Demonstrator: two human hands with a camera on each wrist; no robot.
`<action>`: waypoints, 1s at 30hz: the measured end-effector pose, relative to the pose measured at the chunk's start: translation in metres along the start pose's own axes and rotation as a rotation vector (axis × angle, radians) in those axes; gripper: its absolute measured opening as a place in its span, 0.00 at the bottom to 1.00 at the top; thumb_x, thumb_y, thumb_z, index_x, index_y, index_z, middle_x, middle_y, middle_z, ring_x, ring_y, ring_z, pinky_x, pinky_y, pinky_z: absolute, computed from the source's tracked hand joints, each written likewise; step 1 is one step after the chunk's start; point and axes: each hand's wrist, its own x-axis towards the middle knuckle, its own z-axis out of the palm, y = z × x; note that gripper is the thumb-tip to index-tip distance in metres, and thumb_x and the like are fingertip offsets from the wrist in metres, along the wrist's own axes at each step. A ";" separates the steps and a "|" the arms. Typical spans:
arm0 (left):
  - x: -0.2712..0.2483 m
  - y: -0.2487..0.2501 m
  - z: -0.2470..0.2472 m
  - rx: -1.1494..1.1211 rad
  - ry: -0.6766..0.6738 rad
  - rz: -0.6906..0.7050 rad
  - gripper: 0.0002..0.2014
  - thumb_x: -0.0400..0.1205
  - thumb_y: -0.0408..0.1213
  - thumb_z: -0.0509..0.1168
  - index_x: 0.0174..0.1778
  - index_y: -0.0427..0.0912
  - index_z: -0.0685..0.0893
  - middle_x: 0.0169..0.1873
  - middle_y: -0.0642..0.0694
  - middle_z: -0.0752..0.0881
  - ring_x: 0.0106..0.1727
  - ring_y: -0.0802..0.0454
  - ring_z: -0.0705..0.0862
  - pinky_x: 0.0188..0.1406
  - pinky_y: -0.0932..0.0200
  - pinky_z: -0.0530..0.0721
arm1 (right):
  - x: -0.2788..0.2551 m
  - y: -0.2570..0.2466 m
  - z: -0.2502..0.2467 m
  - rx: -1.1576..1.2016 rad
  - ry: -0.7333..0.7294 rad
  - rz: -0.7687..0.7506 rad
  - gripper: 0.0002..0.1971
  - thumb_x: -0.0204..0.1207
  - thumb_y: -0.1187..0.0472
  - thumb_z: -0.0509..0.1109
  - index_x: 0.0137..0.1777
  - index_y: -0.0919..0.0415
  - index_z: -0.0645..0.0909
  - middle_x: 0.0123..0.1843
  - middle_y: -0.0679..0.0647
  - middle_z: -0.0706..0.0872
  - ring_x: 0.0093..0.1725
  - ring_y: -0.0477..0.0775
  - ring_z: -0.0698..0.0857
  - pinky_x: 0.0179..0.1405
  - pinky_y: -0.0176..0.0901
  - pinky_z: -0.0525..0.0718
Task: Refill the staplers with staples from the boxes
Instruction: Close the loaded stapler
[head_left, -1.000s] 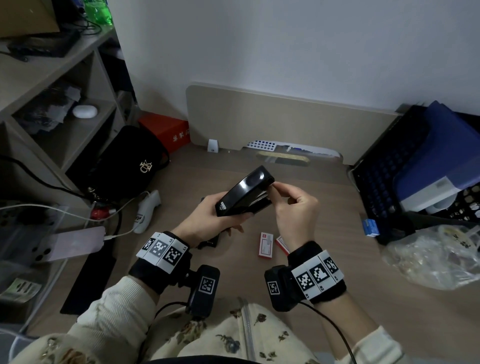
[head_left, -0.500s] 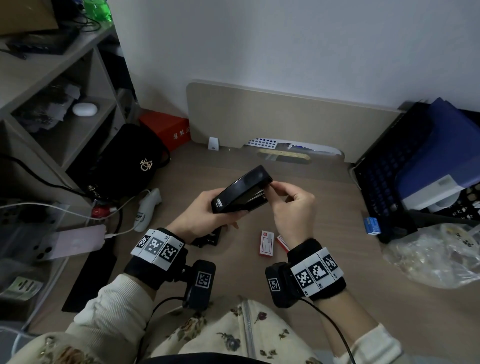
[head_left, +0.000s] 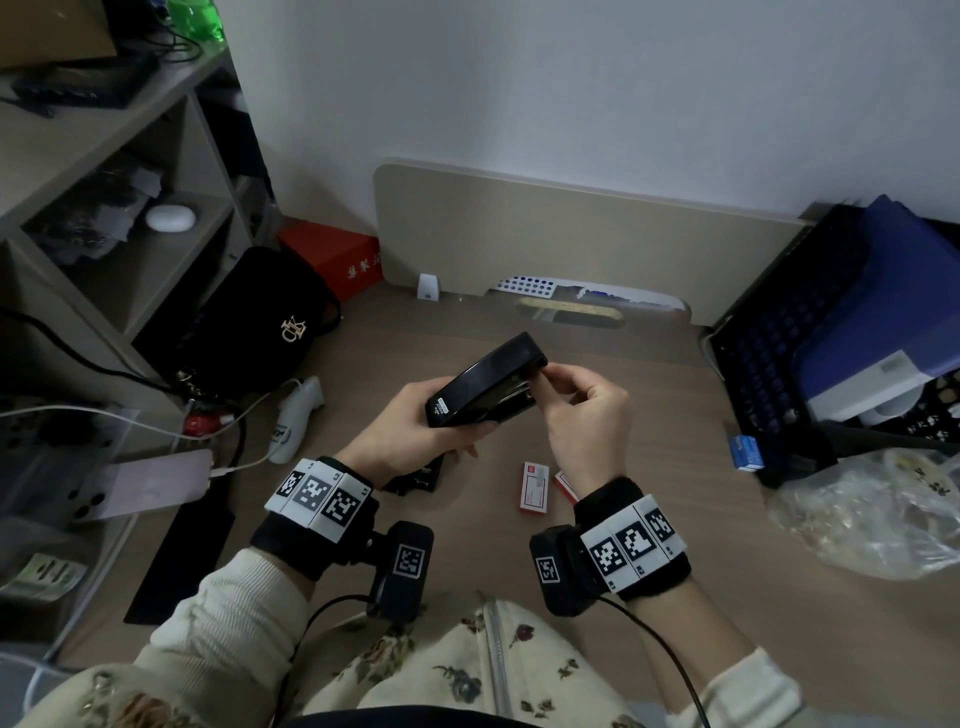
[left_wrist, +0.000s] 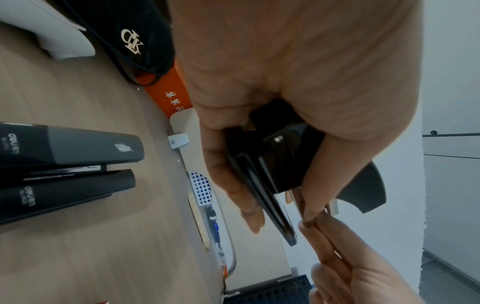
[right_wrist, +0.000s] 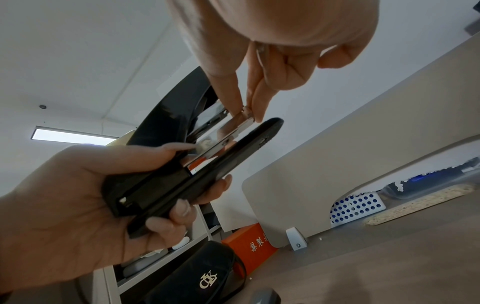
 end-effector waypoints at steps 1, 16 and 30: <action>0.000 -0.001 0.000 0.003 0.001 0.000 0.12 0.77 0.30 0.74 0.55 0.35 0.85 0.43 0.31 0.88 0.35 0.52 0.87 0.37 0.56 0.84 | 0.000 0.000 0.000 0.002 -0.009 0.015 0.05 0.68 0.53 0.78 0.42 0.51 0.90 0.36 0.43 0.90 0.38 0.44 0.88 0.43 0.54 0.87; 0.002 -0.004 0.000 0.024 0.005 -0.015 0.09 0.76 0.33 0.75 0.48 0.48 0.85 0.32 0.51 0.87 0.34 0.55 0.87 0.35 0.62 0.83 | 0.001 0.007 -0.002 -0.194 -0.051 0.058 0.08 0.69 0.49 0.77 0.45 0.52 0.90 0.38 0.39 0.81 0.47 0.48 0.80 0.46 0.36 0.78; 0.004 -0.003 0.002 0.065 0.002 -0.016 0.08 0.76 0.36 0.75 0.47 0.50 0.85 0.31 0.52 0.87 0.32 0.56 0.87 0.32 0.64 0.82 | -0.002 0.005 -0.001 -0.252 -0.074 0.114 0.09 0.71 0.44 0.74 0.45 0.45 0.87 0.35 0.34 0.75 0.52 0.46 0.73 0.60 0.57 0.76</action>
